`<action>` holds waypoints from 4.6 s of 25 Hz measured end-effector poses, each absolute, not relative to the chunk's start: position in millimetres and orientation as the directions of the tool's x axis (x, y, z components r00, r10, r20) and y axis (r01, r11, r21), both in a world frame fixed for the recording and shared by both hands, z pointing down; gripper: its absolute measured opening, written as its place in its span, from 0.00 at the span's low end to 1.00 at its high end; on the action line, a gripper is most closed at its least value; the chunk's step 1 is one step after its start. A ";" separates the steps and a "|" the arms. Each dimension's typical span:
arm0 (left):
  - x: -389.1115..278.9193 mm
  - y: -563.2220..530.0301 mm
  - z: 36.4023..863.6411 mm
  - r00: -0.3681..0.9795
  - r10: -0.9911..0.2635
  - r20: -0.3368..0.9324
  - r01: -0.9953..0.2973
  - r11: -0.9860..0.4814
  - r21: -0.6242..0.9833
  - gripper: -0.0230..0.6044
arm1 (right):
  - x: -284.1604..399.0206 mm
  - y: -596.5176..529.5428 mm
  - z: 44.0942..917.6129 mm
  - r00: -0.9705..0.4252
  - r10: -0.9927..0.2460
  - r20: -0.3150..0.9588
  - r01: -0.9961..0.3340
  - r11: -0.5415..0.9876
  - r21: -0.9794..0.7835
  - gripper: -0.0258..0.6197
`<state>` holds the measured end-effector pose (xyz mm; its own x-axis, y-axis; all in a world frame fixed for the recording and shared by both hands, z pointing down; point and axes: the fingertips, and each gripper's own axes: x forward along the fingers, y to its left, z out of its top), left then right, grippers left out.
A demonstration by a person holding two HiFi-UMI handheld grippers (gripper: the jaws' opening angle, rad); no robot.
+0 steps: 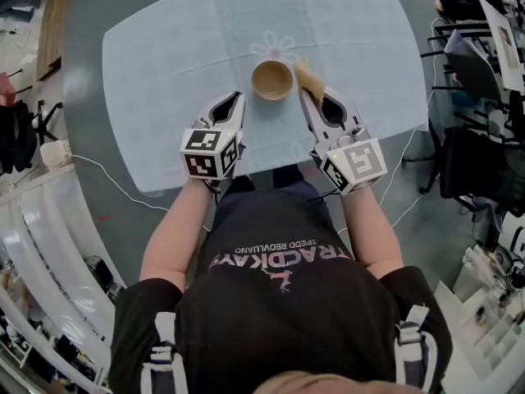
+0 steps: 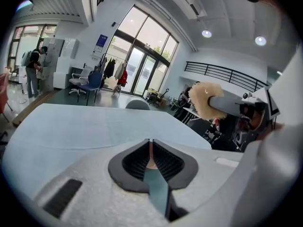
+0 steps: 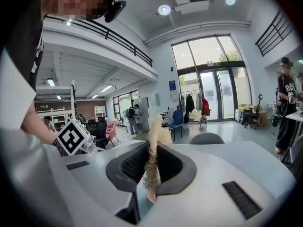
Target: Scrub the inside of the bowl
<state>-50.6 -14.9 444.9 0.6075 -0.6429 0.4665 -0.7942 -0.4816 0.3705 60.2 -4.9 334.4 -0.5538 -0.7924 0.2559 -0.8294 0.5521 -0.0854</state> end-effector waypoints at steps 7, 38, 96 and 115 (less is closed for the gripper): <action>-40.1 -35.8 494.0 0.572 -0.612 0.546 -0.820 -0.417 0.391 0.07 | 70.3 -24.6 370.2 -0.577 -0.751 0.319 -0.812 0.570 -0.128 0.09; -15.0 -86.7 602.7 0.507 -0.502 0.701 -0.855 -0.187 0.484 0.09 | 62.2 -80.4 496.5 -0.617 -0.518 0.593 -0.691 0.716 -0.094 0.09; -2.3 -88.9 536.4 0.407 -0.687 0.602 -0.902 -0.405 0.147 0.11 | 18.8 -17.8 573.6 -0.473 -0.040 0.880 -0.413 0.893 -0.181 0.09; 15.1 -77.5 539.9 0.468 -0.622 0.628 -0.840 -0.533 0.098 0.10 | 49.9 -67.6 559.3 -0.252 -0.472 0.845 -0.009 0.874 0.486 0.09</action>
<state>15.1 -77.5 539.9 0.4677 -0.6219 0.6280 -0.8404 -0.5329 0.0982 49.9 -67.6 559.3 -0.2515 -0.4725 0.8447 -0.0092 0.8739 0.4861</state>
